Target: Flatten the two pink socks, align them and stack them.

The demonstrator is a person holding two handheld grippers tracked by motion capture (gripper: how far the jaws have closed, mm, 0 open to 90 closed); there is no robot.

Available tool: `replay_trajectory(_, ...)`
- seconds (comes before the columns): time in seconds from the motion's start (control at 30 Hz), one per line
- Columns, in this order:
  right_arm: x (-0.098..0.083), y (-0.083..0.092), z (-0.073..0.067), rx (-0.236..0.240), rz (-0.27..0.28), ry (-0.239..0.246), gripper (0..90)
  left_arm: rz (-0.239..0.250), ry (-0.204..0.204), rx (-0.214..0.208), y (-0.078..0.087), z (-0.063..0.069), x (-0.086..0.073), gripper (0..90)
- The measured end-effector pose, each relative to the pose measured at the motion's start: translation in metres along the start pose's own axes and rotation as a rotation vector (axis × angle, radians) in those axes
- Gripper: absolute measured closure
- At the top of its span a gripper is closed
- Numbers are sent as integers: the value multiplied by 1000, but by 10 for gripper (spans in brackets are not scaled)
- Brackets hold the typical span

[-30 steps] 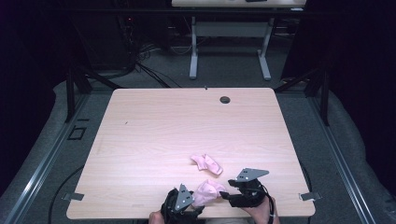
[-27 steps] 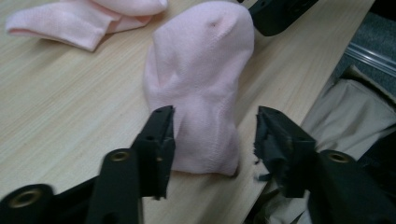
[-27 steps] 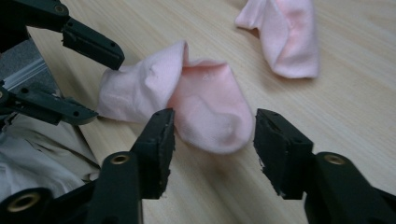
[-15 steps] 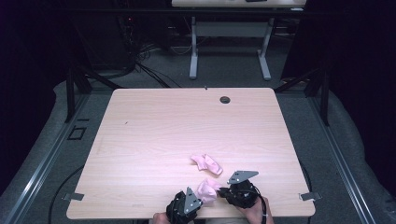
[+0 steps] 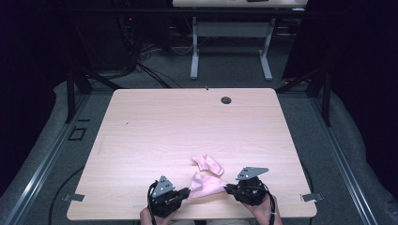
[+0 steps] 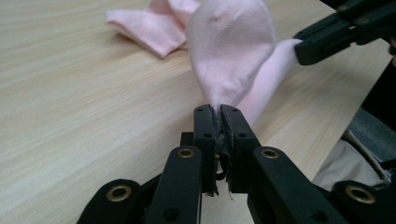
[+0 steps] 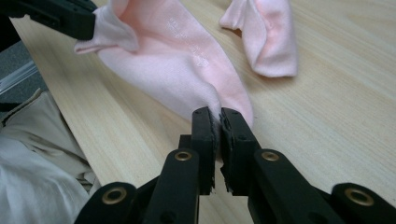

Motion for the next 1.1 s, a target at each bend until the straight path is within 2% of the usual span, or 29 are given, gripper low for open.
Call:
replay_trajectory(0.03,0,-1,0,5,-10,0,842,-9,15,1,-1,-2,0,838)
replay_trajectory(0.07,0,-3,-1,10,-24,5,840,-19,14,20,-1,-3,-1,819)
replay_trajectory(0.13,-1,-8,-1,-4,-51,9,836,-30,31,22,-1,-7,-2,782)
replay_trajectory(0.27,-4,-10,0,22,-72,0,805,-38,54,34,0,-12,-3,690)
replay_trajectory(0.47,-2,-2,-1,35,-41,10,687,-47,56,53,3,-8,-3,513)
replay_trajectory(0.67,5,5,13,22,-23,12,635,-86,77,91,-4,-12,0,473)
replay_trajectory(0.8,10,2,15,23,-21,12,613,-123,63,108,-11,-10,3,525)
replay_trajectory(0.93,12,0,13,25,-18,28,593,-139,36,127,-16,-8,2,692)
replay_trajectory(1.0,13,-1,12,23,-22,34,585,-136,35,116,-17,-9,2,776)
replay_trajectory(1.03,14,0,13,23,-19,39,582,-137,19,117,-17,-9,2,821)
replay_trajectory(1.07,14,-1,12,28,-13,39,577,-134,20,114,-17,-8,3,846)
replay_trajectory(1.1,16,0,13,22,-17,48,570,-137,0,119,-16,-9,4,853)
Point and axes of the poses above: each handheld gripper's, and its own axes: y roughly backward along the jaws, x roughly out of its top, z roughly to its right, the point moved 1 cm from there along -y, roughly forward along the jaws, and after that the axes turned 9 degrees about -z, right-handed, at the moved point
